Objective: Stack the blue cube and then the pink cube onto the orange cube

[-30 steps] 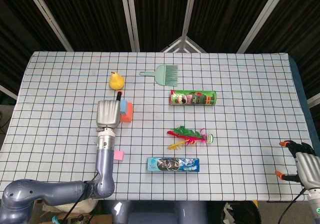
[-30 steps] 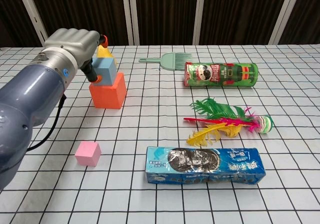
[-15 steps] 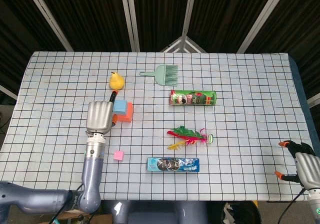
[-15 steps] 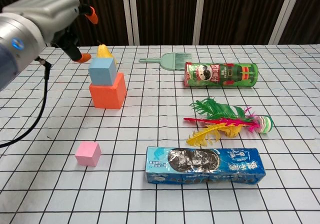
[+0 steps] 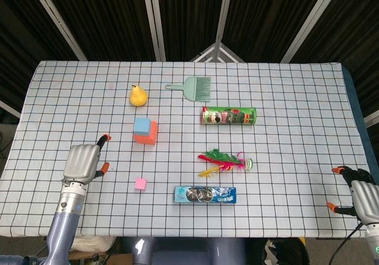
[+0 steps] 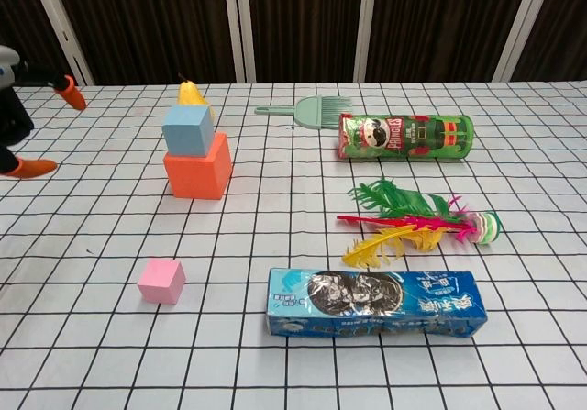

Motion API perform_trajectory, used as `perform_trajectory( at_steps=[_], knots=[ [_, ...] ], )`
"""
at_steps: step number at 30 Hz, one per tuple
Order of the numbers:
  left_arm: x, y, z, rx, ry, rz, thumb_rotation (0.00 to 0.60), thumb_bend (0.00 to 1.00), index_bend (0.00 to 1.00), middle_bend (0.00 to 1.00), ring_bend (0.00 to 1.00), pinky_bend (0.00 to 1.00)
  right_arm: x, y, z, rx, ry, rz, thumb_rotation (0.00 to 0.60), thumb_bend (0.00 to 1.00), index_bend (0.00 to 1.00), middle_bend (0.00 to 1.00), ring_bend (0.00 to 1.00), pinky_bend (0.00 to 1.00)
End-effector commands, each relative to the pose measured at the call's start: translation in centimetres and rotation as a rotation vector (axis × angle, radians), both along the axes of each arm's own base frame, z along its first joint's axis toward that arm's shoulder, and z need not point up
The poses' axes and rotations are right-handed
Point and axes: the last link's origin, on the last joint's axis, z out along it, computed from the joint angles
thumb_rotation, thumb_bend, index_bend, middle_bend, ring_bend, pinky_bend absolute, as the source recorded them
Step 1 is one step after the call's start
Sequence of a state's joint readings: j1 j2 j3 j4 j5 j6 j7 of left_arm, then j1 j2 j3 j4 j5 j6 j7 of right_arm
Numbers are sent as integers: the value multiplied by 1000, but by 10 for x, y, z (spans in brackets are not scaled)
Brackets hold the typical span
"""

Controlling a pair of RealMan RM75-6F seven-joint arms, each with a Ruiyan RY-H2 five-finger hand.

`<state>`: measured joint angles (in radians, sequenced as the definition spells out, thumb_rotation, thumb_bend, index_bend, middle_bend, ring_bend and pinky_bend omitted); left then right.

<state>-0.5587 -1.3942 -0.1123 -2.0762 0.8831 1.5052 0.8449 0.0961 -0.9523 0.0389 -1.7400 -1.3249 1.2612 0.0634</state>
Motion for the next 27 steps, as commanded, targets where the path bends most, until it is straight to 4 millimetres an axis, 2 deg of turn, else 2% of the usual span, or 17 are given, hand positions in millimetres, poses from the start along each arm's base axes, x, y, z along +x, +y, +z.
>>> perform_trajectory(
  at_steps=[1,6,9,21,27],
  knots=[
    [-14,-1,-24,-99,14,36,600,333,238,865,753,870,0,0,-1,5,1,2,600,171,251,202,194,97],
    [-16,2,-49,-193,20,37,600,308,239,865,753,870,0,0,0,2,2,0,600,171,251,203,194,97],
    [-11,-1,-58,-231,24,35,600,302,246,865,753,871,-1,-1,0,3,2,-5,600,171,251,203,194,97],
    [7,-18,-59,-230,64,5,600,300,265,870,757,876,0,-3,-2,9,1,2,600,170,251,203,194,97],
    [14,-29,-71,-290,89,-25,600,299,273,870,757,876,0,-2,-1,6,-2,0,600,170,251,203,194,97]
  ],
)
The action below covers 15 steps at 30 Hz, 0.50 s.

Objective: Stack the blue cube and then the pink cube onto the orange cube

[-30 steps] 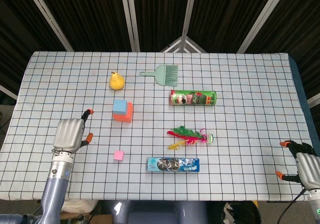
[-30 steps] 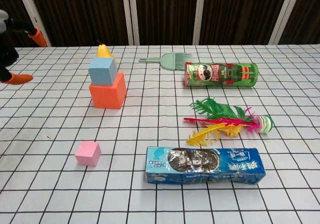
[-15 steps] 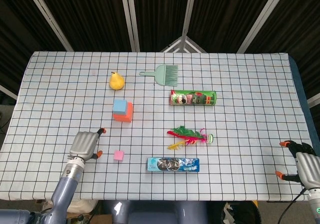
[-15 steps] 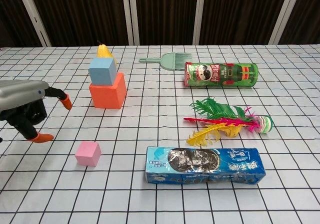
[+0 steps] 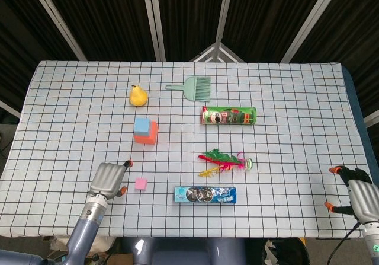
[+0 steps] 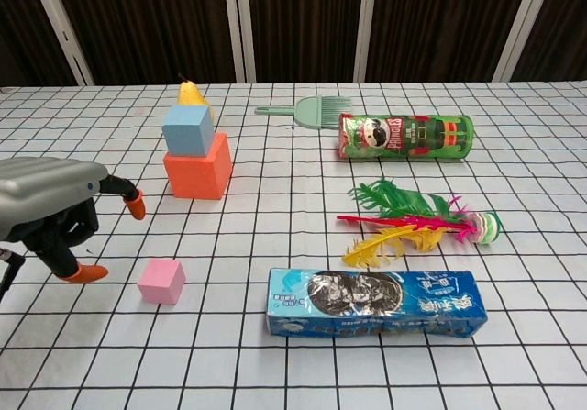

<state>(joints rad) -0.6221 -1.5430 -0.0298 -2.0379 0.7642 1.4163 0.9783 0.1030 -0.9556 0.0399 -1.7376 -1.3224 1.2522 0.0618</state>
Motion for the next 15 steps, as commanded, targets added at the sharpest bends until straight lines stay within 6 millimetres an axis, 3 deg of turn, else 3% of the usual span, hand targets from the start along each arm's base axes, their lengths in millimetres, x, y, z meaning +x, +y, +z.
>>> perform_trajectory(
  at_steps=[1,15],
  knots=[
    [4,-5,-7,-36,3,-19,600,299,274,870,757,876,0,0,1,-1,-2,-3,600,170,251,203,194,97],
    [10,-6,-25,-54,29,-35,600,300,281,871,757,877,-2,1,3,-4,-10,-4,600,170,251,203,194,97]
  ],
)
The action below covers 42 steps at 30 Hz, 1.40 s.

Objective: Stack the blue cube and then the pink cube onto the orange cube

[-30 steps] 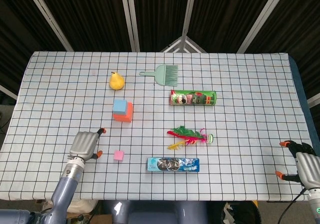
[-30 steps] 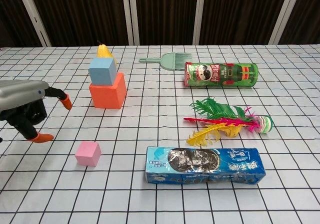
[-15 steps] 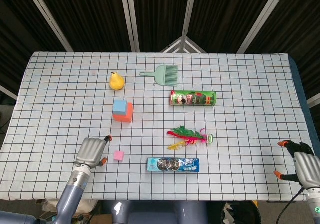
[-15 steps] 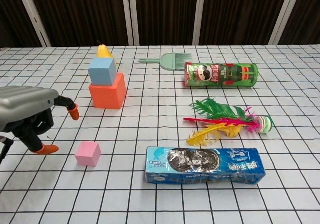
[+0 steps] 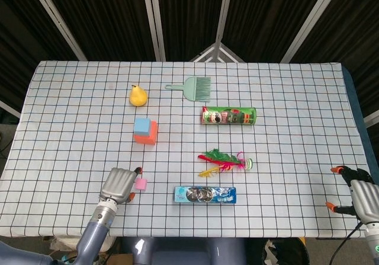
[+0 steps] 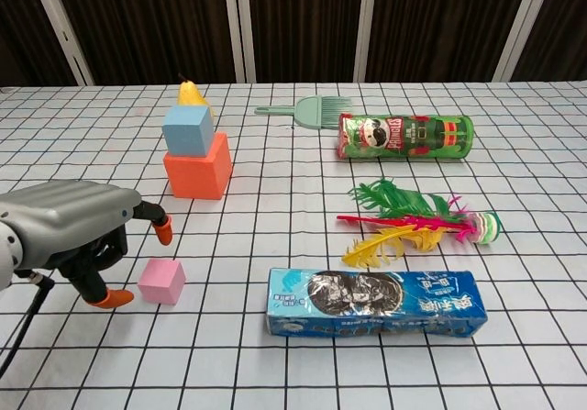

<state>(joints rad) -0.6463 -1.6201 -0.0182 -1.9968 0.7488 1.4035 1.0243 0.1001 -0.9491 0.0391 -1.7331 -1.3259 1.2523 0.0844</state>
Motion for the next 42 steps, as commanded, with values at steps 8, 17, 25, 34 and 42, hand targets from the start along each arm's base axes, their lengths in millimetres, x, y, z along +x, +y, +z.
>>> perform_trajectory(
  at_steps=[8,17,25,34,42],
  knots=[
    [1,2,-12,-27,14,5,600,300,289,872,757,878,-2,-1,-1,5,0,-8,600,171,251,203,194,97],
    [3,3,-15,-28,12,2,600,300,309,872,757,878,-3,-1,0,6,-4,-11,600,171,251,203,194,97],
    [1,3,-14,-22,17,5,600,302,327,872,757,878,-3,-1,-1,8,-5,-15,600,171,251,203,194,97],
    [1,4,-14,-19,8,6,600,304,354,872,757,879,-3,-1,-2,13,-3,-19,600,171,251,203,194,97],
    [1,4,-13,-16,8,10,600,319,364,872,757,879,-3,-2,-2,17,-6,-20,600,171,251,202,194,97]
  ],
)
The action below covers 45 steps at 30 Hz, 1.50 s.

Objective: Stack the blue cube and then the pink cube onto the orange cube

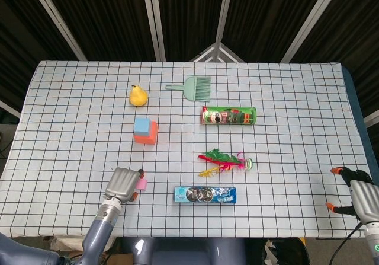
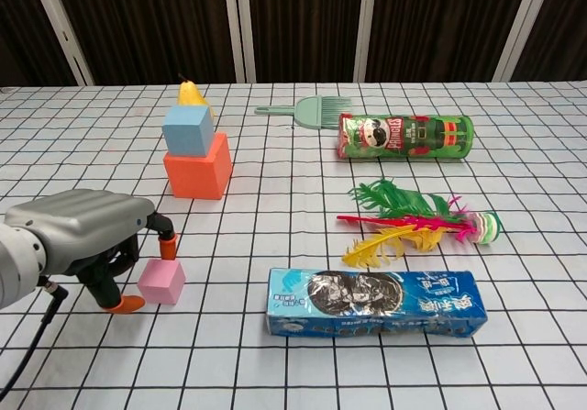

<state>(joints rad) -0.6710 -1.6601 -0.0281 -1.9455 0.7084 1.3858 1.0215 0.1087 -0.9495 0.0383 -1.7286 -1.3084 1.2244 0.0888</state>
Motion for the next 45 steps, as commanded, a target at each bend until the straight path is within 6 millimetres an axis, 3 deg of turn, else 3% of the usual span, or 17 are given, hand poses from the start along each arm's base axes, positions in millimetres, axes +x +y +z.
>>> perform_trajectory(
  at_steps=[1,21,35,40,45],
  knots=[
    [0,0,0,1,1,1,600,328,365,872,757,879,0,0,0,2,-1,0,600,170,251,202,194,97],
    [-1,6,-1,18,-8,15,600,376,384,873,758,881,0,-1,-3,23,-8,-2,600,170,251,202,194,97],
    [-1,7,5,35,-46,24,600,462,407,876,762,884,0,-1,-3,25,-10,-1,600,170,251,203,194,97],
    [5,7,14,50,-95,24,600,462,408,876,762,884,-1,-1,-3,24,-11,-3,600,170,251,202,194,97],
    [21,9,44,119,-145,-7,600,462,409,875,762,884,0,0,-2,21,-13,-2,600,170,251,202,194,97]
  ],
)
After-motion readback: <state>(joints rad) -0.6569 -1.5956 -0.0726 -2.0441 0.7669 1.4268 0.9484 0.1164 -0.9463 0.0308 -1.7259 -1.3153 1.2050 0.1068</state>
